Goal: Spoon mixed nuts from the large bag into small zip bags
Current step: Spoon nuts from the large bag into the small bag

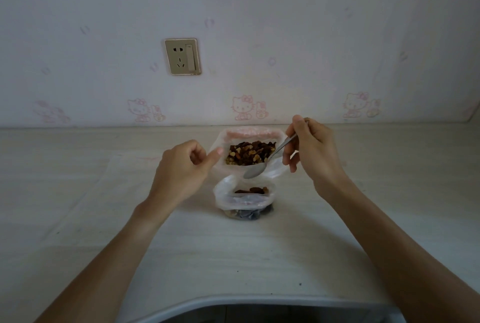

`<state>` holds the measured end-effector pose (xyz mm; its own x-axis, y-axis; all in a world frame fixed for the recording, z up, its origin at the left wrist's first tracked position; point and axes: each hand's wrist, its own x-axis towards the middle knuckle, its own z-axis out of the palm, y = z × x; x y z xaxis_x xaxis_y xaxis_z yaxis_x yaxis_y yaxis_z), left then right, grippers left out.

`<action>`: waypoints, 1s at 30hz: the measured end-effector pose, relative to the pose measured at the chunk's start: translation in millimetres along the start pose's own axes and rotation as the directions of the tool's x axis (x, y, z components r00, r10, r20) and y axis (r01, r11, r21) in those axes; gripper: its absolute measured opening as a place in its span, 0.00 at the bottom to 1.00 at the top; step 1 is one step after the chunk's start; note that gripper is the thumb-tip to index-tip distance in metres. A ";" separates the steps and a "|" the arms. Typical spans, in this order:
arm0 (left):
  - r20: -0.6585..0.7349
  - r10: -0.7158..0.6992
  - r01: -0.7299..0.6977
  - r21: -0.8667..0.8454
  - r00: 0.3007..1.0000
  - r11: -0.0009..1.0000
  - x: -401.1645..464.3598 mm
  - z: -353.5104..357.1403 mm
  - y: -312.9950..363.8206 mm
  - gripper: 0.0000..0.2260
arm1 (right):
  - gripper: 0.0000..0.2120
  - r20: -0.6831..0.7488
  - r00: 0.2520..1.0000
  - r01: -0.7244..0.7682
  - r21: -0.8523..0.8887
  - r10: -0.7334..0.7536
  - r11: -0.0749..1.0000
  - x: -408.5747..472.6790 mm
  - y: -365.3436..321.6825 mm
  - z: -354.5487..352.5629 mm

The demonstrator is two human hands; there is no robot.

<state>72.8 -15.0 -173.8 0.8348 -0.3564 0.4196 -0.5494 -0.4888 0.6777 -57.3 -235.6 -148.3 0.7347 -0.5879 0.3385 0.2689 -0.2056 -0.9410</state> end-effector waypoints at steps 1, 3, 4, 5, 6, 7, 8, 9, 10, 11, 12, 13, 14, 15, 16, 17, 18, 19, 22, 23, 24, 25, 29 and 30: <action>-0.028 -0.036 0.037 0.025 0.999 0.999 1.8 2.1 -3.5 0.20 | 0.18 -0.008 0.999 -0.053 0.030 0.053 0.998 0.8 2.4 0.1; 0.010 -0.123 0.123 0.022 0.992 0.992 4.8 6.5 -8.5 0.21 | 0.17 -0.018 0.991 -0.131 0.083 0.133 0.988 2.4 6.4 0.9; 0.045 -0.152 0.152 0.016 0.987 0.988 6.2 9.5 -10.3 0.22 | 0.17 -0.022 0.987 -0.155 0.098 0.158 0.983 3.3 7.8 1.1; 0.074 -0.164 0.164 0.012 0.984 0.986 7.6 12.4 -11.3 0.23 | 0.17 -0.026 0.984 -0.173 0.105 0.177 0.979 4.0 9.0 1.4; 0.096 -0.165 0.166 0.001 0.982 0.986 8.6 15.3 -11.0 0.23 | 0.17 -0.029 0.981 -0.188 0.105 0.192 0.977 4.3 9.9 1.9; 0.112 -0.156 0.159 -0.021 0.981 0.987 9.3 17.8 -9.7 0.22 | 0.16 -0.028 0.978 -0.203 0.098 0.207 0.974 4.3 10.7 2.1; 0.118 -0.140 0.146 -0.048 0.983 0.988 9.3 20.1 -8.1 0.20 | 0.16 -0.019 0.975 -0.220 0.086 0.222 0.972 4.2 11.6 2.7; 0.113 -0.119 0.128 -0.076 0.987 0.989 8.8 22.4 -6.3 0.16 | 0.16 -0.001 0.972 -0.236 0.069 0.236 0.969 3.7 12.6 3.2; 0.100 -0.092 0.102 -0.098 0.991 0.990 7.8 24.5 -4.6 0.13 | 0.16 0.024 0.968 -0.250 0.050 0.249 0.967 3.0 13.4 3.8; 0.086 -0.061 0.070 -0.109 0.994 0.992 6.4 26.5 -3.1 0.11 | 0.16 0.052 0.964 -0.262 0.033 0.260 0.964 2.0 14.0 4.3; 0.075 -0.029 0.037 -0.110 0.997 0.993 5.0 28.3 -2.0 0.09 | 0.16 0.082 0.959 -0.272 0.017 0.270 0.962 1.1 14.7 5.2; 0.067 -0.001 0.009 -0.109 0.998 0.994 3.3 29.7 -1.5 0.08 | 0.16 0.111 0.953 -0.283 0.002 0.281 0.959 0.1 15.2 6.1; 0.063 0.017 -0.010 -0.116 0.998 0.993 1.7 30.6 -1.1 0.07 | 0.16 0.136 0.946 -0.295 -0.012 0.293 0.956 -1.0 15.7 7.3; 0.059 0.029 -0.021 -0.130 0.998 0.991 0.4 30.9 -1.1 0.07 | 0.16 0.153 0.940 -0.305 -0.025 0.305 0.952 -2.0 16.1 8.4; 0.054 0.038 -0.030 -0.143 0.998 0.989 -0.4 30.8 -1.6 0.07 | 0.16 0.164 0.936 -0.310 -0.035 0.311 0.950 -2.9 16.4 9.6; 0.048 0.047 -0.039 -0.155 0.998 0.987 -1.2 30.4 -2.5 0.07 | 0.15 0.167 0.936 -0.309 -0.039 0.311 0.950 -3.6 16.8 10.6; 0.043 0.054 -0.047 -0.167 0.998 0.985 -1.8 30.2 -3.4 0.06 | 0.15 0.163 0.938 -0.305 -0.034 0.306 0.952 -4.3 17.1 11.4; 0.038 0.057 -0.049 -0.182 0.998 0.982 -2.6 29.9 -3.9 0.06 | 0.14 0.153 0.942 -0.300 -0.022 0.300 0.954 -5.0 17.2 11.9; 0.021 0.054 -0.048 -0.215 0.998 0.976 -3.2 29.5 -3.0 0.06 | 0.12 0.094 0.954 -0.286 0.008 0.284 0.958 -5.9 17.6 12.8; 0.016 0.053 -0.048 -0.219 0.998 0.975 -3.1 29.7 -2.4 0.06 | 0.12 0.075 0.958 -0.280 0.013 0.278 0.960 -6.2 18.1 13.1; 0.014 0.050 -0.046 -0.224 0.999 0.973 -2.7 30.2 -1.9 0.06 | 0.12 0.058 0.961 -0.271 0.015 0.270 0.962 -6.4 18.8 13.8; 0.018 0.046 -0.041 -0.230 0.999 0.972 -2.5 30.6 -1.4 0.05 | 0.12 0.045 0.965 -0.259 0.011 0.258 0.966 -6.6 19.9 14.8; 0.043 0.027 -0.015 -0.253 0.999 0.967 -2.0 31.6 -2.2 0.06 | 0.11 0.038 0.977 -0.206 -0.046 0.208 0.977 -8.6 24.9 21.6; 0.049 0.022 -0.009 -0.256 0.999 0.967 -2.1 31.5 -2.6 0.06 | 0.11 0.033 0.980 -0.195 -0.057 0.197 0.979 -8.9 25.9 23.4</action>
<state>71.4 -38.1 -195.5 0.8196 -0.4059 0.4044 -0.5291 -0.2652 0.8061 -42.3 -217.4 -175.5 0.7936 -0.5907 0.1462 0.0846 -0.1309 -0.9878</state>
